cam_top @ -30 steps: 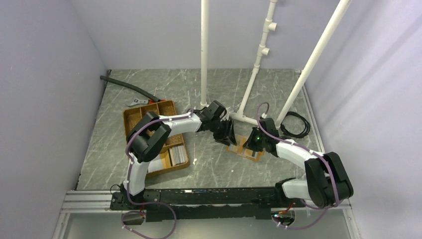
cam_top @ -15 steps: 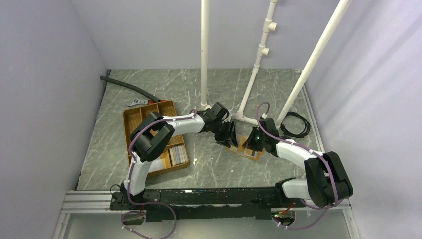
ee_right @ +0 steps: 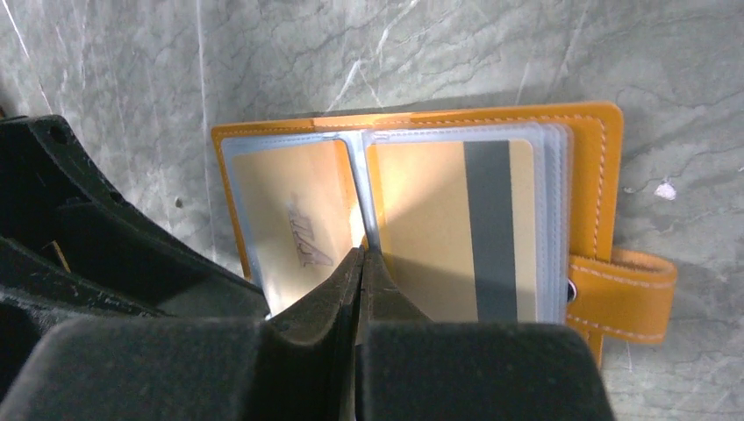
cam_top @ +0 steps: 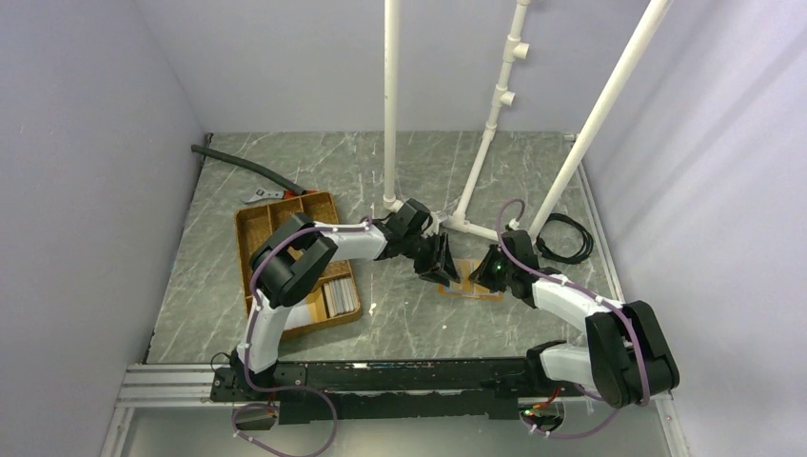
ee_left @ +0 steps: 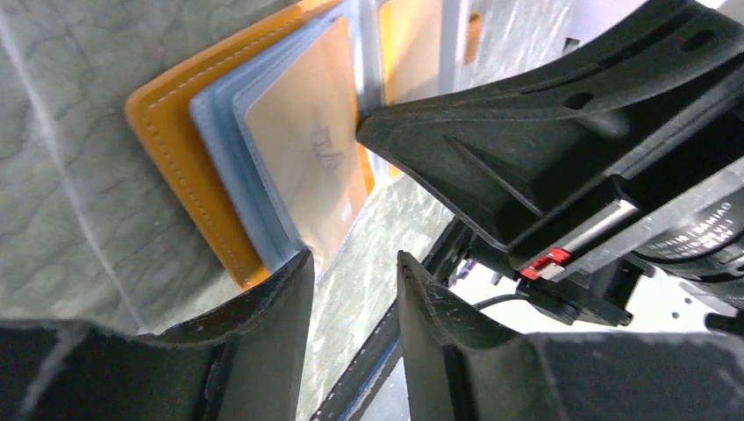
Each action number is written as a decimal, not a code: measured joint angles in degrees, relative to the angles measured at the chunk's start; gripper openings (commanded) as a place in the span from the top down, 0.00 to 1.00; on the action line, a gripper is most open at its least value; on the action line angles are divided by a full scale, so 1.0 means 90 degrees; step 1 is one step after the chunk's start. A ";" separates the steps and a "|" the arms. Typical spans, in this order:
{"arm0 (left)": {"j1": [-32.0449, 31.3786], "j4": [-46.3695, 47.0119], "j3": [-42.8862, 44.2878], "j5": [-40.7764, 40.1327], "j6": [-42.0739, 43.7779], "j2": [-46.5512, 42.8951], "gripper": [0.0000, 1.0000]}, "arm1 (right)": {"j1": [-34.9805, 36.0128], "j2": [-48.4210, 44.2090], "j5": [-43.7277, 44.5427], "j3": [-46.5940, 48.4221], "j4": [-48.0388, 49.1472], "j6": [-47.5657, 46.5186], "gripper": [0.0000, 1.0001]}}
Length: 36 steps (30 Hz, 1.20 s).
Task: Put the credit cards into the card holder
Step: Turn over the card slot in the card holder.
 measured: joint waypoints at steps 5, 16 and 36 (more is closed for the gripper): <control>0.0000 0.0313 -0.0036 0.0233 -0.0294 -0.0002 0.58 | -0.0049 -0.0002 0.0063 -0.0049 0.0131 0.0109 1.00; -0.0049 0.0843 -0.0090 0.0335 -0.0542 -0.0010 0.59 | -0.0041 -0.0124 -0.0119 -0.0085 0.0299 0.0381 1.00; -0.0085 0.0782 0.0826 0.0019 -0.0345 0.0379 0.56 | -0.0335 -0.0930 0.0777 0.0372 -0.2130 0.0124 0.80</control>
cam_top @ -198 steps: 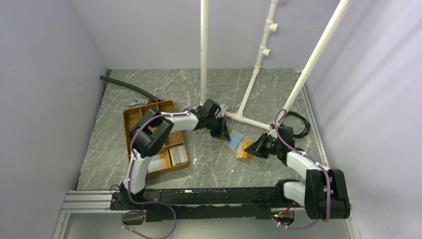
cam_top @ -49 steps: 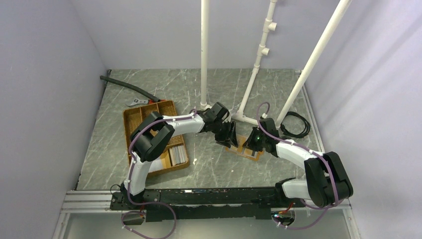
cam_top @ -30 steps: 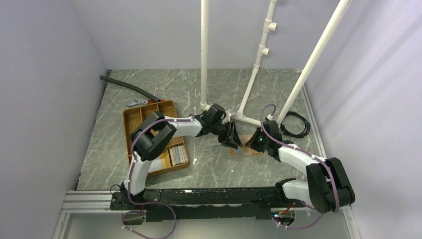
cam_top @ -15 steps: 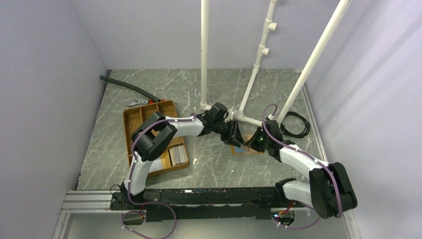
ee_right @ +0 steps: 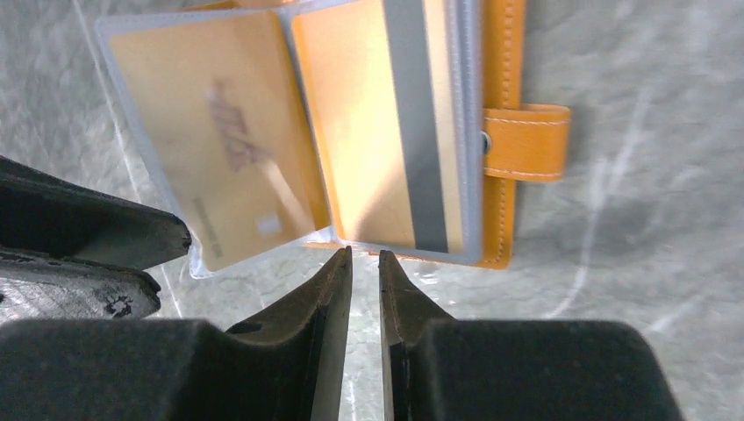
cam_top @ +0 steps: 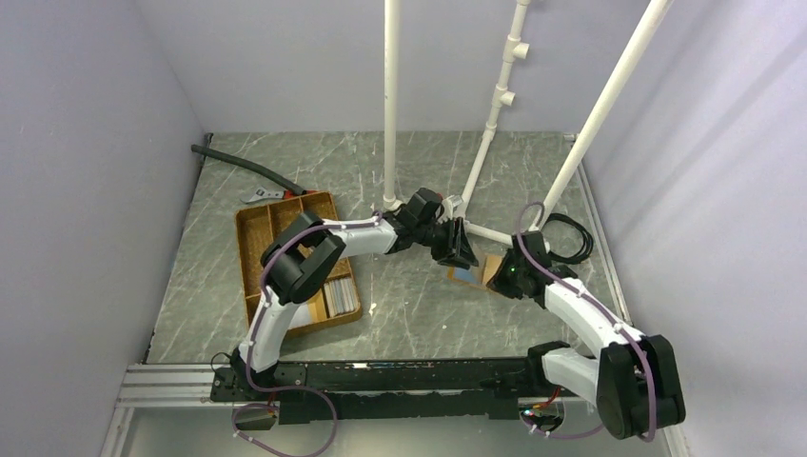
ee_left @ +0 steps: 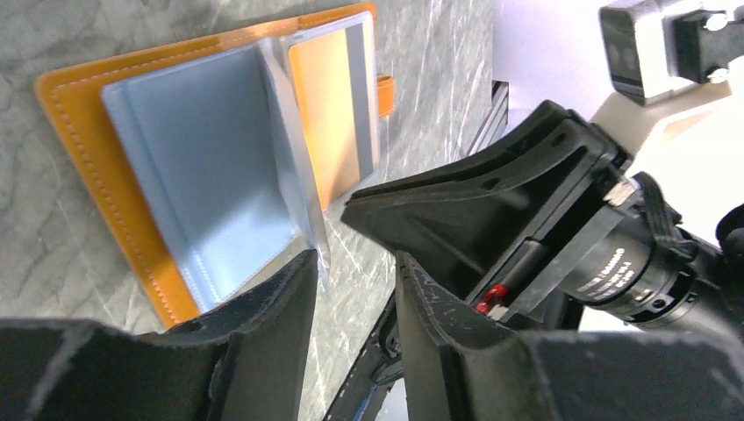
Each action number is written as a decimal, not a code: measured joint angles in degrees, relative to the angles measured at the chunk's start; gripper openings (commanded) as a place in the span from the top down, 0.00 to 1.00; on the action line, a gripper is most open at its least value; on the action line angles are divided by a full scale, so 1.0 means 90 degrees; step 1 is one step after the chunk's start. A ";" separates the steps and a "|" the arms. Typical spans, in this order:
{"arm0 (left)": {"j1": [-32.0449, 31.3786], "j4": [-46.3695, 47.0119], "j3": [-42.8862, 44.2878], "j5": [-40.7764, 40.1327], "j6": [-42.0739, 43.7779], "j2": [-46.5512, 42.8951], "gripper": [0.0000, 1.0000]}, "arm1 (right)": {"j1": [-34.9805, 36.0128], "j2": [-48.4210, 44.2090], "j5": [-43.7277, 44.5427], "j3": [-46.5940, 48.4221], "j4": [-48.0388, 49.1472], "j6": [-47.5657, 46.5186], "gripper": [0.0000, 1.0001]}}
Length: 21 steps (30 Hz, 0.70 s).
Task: Put the credit cards into the card holder
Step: Turn over the card slot in the card holder.
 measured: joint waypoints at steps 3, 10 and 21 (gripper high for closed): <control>-0.0007 0.0024 0.0187 0.0029 -0.0012 0.0194 0.56 | -0.0347 -0.0279 0.0063 0.0000 -0.0245 0.0000 0.79; -0.0206 -0.0051 0.0797 0.0046 0.0002 0.0539 0.54 | -0.1134 -0.0816 0.0364 0.0070 -0.0653 -0.0117 0.77; -0.0566 0.0243 0.1841 0.0313 -0.0221 0.1231 0.52 | -0.2193 -0.0675 0.0818 -0.0355 -0.0306 0.0335 0.70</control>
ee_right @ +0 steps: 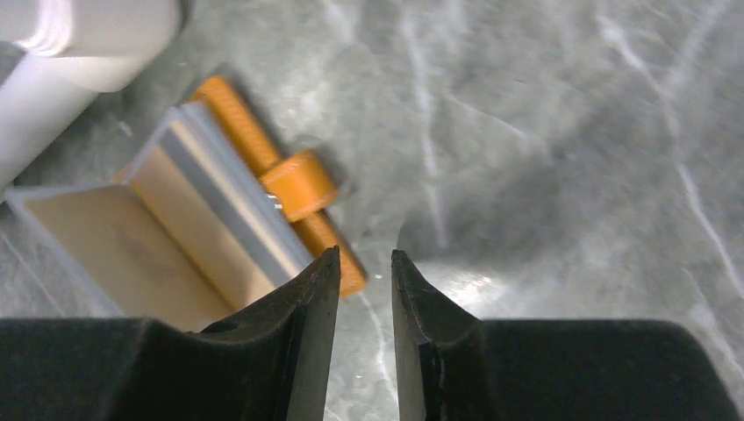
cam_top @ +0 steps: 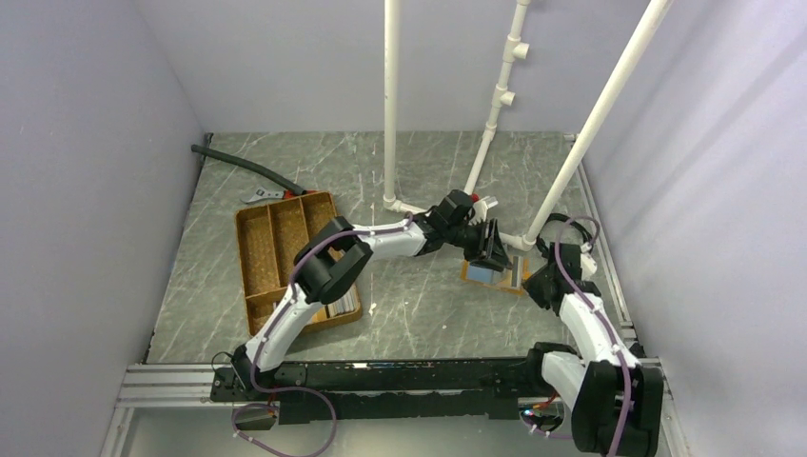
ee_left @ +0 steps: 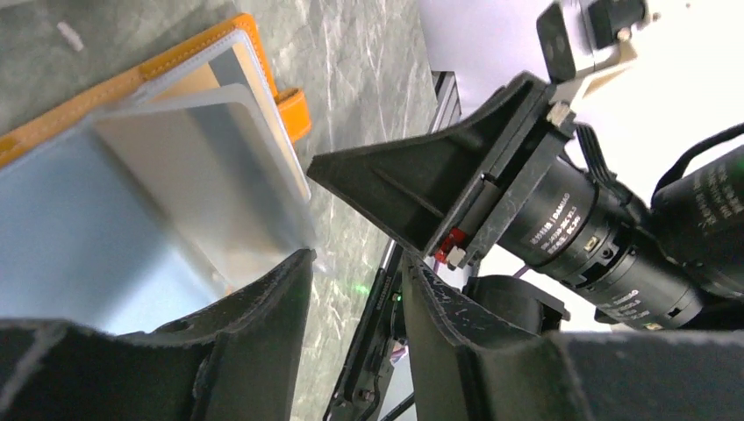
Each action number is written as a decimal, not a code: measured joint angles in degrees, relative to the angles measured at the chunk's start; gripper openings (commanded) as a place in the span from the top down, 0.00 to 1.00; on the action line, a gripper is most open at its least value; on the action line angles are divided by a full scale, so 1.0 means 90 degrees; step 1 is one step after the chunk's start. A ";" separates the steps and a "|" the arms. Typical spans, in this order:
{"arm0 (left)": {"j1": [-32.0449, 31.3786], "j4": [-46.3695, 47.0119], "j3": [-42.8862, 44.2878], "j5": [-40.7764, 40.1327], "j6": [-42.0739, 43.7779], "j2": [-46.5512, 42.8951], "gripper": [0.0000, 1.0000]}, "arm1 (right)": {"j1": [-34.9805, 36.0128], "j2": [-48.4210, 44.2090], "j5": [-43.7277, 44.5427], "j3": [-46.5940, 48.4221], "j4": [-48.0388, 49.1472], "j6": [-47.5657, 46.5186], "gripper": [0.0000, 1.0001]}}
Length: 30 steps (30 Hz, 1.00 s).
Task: Put the credit cards into the card holder
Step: Turn over the card slot in the card holder.
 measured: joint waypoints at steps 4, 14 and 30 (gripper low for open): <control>-0.0029 0.0214 0.0401 0.0231 -0.0226 0.0610 0.51 | -0.0260 -0.0658 0.0095 -0.0226 -0.0316 0.0075 0.68; -0.0024 -0.0204 0.0585 0.0413 0.0034 0.0673 0.46 | -0.0270 -0.0882 0.0151 0.0240 -0.0325 -0.0362 0.56; 0.0211 -0.2518 0.0561 -0.0663 0.1698 0.0291 0.69 | -0.0204 0.0430 -0.1222 -0.0010 0.0879 -0.1069 0.82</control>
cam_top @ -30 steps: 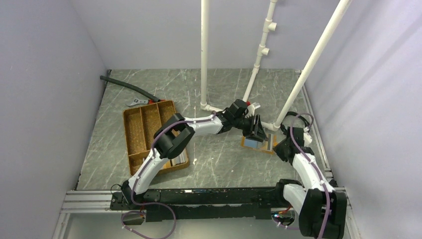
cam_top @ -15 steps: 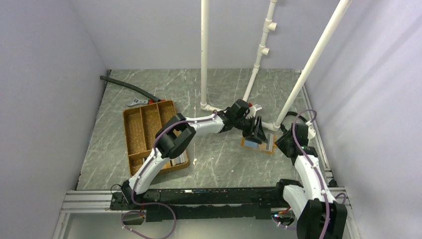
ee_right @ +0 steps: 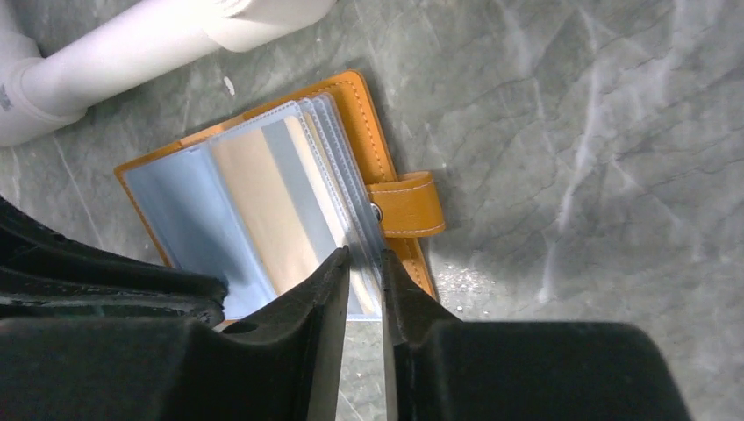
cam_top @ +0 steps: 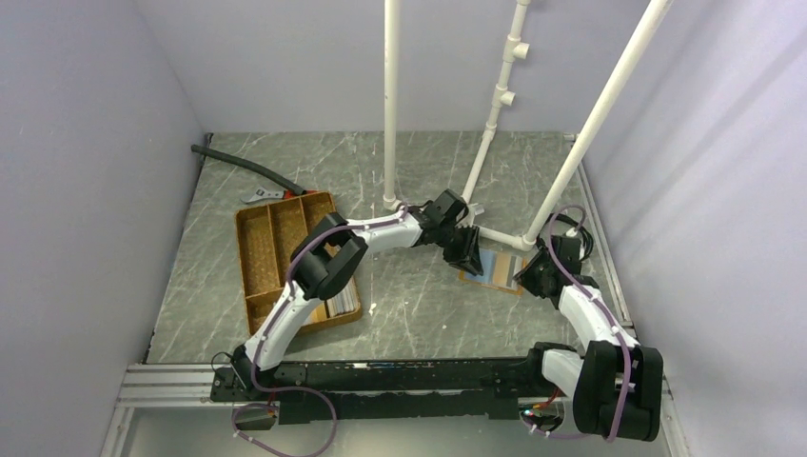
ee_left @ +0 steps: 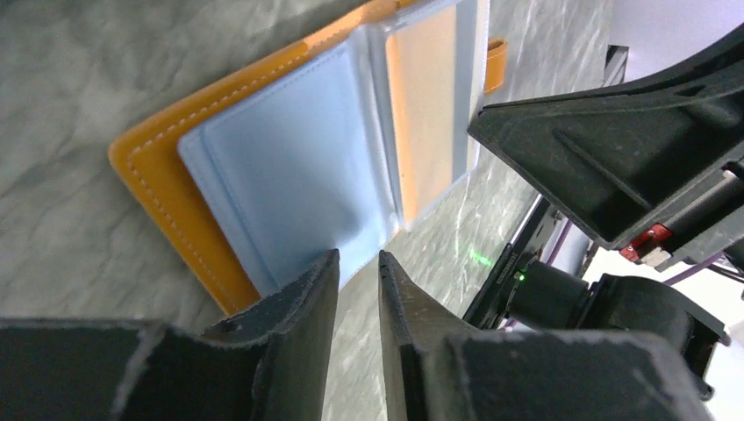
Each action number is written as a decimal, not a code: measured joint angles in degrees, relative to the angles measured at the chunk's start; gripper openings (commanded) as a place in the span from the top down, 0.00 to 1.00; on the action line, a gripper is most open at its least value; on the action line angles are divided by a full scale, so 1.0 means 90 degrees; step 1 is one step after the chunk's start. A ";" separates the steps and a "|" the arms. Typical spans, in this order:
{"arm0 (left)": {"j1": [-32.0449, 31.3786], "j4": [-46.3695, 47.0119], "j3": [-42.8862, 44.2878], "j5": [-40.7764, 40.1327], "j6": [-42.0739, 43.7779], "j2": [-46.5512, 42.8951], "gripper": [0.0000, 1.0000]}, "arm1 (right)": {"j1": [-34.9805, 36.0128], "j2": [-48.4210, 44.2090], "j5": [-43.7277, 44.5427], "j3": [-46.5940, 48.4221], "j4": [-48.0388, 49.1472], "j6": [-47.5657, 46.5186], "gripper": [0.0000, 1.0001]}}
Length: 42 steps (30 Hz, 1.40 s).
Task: Put the credit cards into the card holder
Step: Turn over the card slot in the card holder, then pick up the credit card from the storage box.
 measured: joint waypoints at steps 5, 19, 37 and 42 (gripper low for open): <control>0.0148 -0.0126 -0.0651 -0.0272 0.0219 -0.0532 0.70 | 0.0289 0.0117 -0.0172 -0.0165 0.0374 0.0194 0.91; 0.0398 -0.1200 -0.2761 -0.0797 0.0641 -0.3725 0.01 | 0.1785 -0.0442 0.0151 0.0097 -0.0403 0.0199 0.35; 0.1732 -0.3934 -0.6448 -0.3577 -0.1462 -0.8114 0.01 | 0.4556 0.0916 -0.0508 0.1202 0.0459 -0.0095 0.29; 0.2008 -0.3381 -0.7344 -0.3733 -0.1433 -0.8366 0.01 | 0.5328 0.2091 -0.1588 0.1447 0.1885 0.0607 0.34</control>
